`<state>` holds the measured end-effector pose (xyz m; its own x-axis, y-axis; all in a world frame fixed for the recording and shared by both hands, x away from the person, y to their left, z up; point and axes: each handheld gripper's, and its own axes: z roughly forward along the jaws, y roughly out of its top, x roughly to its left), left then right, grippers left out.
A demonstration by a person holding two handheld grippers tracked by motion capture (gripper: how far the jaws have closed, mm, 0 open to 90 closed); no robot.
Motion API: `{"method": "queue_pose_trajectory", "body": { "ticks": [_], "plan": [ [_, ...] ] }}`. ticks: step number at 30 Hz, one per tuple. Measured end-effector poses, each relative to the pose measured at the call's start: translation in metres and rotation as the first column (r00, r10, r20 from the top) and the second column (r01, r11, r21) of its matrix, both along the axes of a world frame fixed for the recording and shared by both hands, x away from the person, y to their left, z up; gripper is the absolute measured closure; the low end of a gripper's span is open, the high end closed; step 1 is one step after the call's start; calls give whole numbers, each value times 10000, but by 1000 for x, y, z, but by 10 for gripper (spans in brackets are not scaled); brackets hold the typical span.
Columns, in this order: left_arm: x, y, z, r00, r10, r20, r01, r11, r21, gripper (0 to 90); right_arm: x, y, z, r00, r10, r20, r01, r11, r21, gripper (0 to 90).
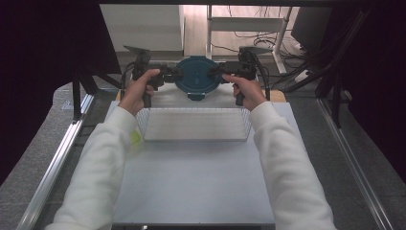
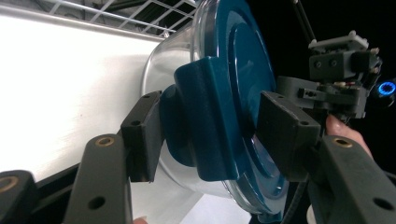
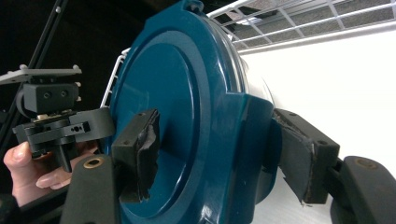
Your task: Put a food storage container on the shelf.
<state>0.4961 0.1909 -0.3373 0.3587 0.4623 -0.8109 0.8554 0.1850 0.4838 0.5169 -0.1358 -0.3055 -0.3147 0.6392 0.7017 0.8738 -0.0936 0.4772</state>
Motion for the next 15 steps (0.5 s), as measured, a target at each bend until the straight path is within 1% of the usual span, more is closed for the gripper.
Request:
{"method": "queue_pose_trajectory", "body": {
  "ticks": [2,5,6,14,15],
  "plan": [
    [2,0,-2,10000,35,-92,-36,9999,-115,419,2,0,-2,10000,-68,-49,69,9999,76,337],
    [5,1,-7,9996,42,-282,-50,9997,-257,408,4,-1,-6,9994,-225,-259,230,9995,196,333],
    [5,1,-8,9997,36,-230,-44,9994,-346,405,4,0,-7,9994,-252,-243,256,9995,187,331],
    [5,0,-9,9999,124,-77,-126,9994,-335,399,4,0,-7,9994,-318,-153,321,9993,204,329],
    [4,0,-8,9999,148,-42,-149,9994,-307,397,3,0,-7,9993,-328,-195,332,9993,187,326]
  ]
}}
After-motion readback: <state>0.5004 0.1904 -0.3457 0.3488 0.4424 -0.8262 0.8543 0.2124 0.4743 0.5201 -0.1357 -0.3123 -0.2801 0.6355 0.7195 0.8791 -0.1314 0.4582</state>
